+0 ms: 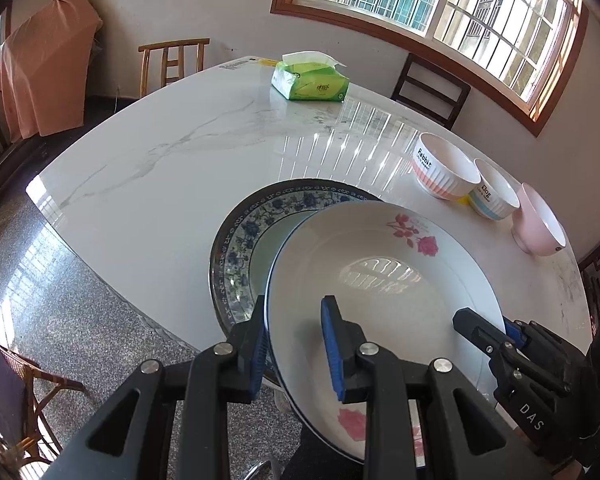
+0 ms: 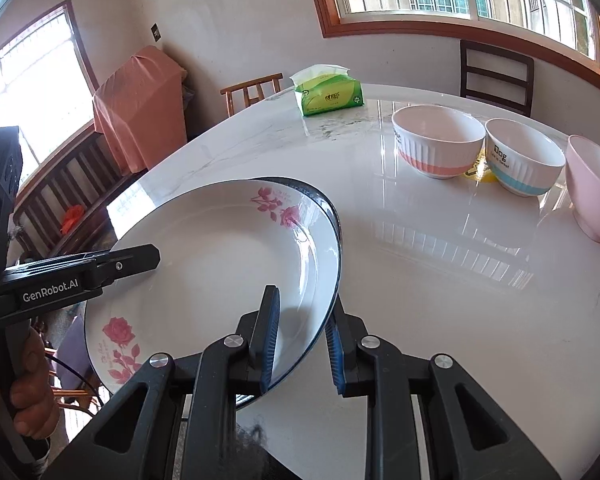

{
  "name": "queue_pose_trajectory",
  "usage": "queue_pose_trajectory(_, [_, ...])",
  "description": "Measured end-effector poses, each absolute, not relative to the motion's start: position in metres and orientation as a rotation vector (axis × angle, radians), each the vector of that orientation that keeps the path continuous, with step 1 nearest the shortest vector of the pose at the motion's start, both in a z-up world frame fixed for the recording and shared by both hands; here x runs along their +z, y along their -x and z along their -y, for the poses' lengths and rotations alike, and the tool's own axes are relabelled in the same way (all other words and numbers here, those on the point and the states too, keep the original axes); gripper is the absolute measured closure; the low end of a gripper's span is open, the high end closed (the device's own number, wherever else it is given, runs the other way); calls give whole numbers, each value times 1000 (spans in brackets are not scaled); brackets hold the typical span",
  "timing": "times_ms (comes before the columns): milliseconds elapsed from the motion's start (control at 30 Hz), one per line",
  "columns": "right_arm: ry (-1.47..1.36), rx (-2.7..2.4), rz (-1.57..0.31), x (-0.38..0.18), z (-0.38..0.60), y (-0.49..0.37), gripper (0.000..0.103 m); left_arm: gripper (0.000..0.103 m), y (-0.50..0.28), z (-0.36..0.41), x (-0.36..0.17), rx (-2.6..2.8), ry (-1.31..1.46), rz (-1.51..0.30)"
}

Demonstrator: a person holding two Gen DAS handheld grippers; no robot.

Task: Organize plates and bowls
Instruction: 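Carry the white dish with both grippers over the stacked blue plates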

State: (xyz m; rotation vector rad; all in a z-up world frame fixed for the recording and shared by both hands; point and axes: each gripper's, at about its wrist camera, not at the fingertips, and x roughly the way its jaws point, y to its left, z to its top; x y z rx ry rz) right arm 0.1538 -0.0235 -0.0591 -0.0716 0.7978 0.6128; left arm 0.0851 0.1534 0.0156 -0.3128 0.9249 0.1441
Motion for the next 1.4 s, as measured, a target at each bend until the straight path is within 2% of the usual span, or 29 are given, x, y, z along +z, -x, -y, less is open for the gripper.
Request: queue_pose_trajectory(1400, [143,592,-800,-74,-11,-172,81,78,-117,-187,-14,166,372,-979])
